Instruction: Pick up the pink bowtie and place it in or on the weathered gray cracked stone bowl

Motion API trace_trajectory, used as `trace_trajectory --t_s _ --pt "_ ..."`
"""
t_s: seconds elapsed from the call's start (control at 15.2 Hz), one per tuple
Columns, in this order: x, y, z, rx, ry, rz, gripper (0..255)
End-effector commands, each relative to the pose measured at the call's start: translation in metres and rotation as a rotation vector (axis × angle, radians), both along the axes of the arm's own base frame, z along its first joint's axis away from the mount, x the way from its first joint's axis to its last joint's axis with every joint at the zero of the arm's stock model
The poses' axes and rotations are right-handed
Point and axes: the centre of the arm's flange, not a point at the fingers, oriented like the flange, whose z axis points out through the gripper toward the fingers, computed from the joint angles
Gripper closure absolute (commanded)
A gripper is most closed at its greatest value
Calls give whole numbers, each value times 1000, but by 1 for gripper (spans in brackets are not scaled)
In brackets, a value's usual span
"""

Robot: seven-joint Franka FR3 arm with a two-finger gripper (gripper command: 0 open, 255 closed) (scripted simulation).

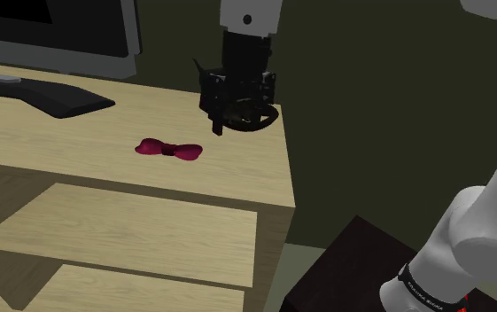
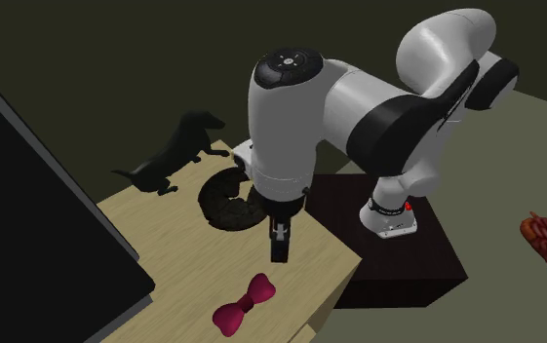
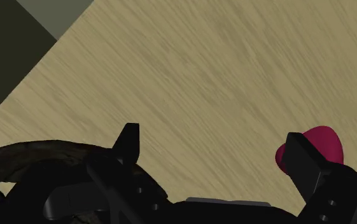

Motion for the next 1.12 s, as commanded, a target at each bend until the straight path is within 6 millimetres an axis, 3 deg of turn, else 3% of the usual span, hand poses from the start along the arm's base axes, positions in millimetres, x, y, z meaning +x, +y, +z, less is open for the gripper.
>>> trace_trajectory --t_s 0.0,0.33,0.79,1.06 --pt "8 28 -1 -1 1 -3 0" --pt "32 86 -4 -7 5 -6 0" --pt "32 86 -41 -7 5 -6 0" --pt "32 86 -44 -7 5 -6 0"
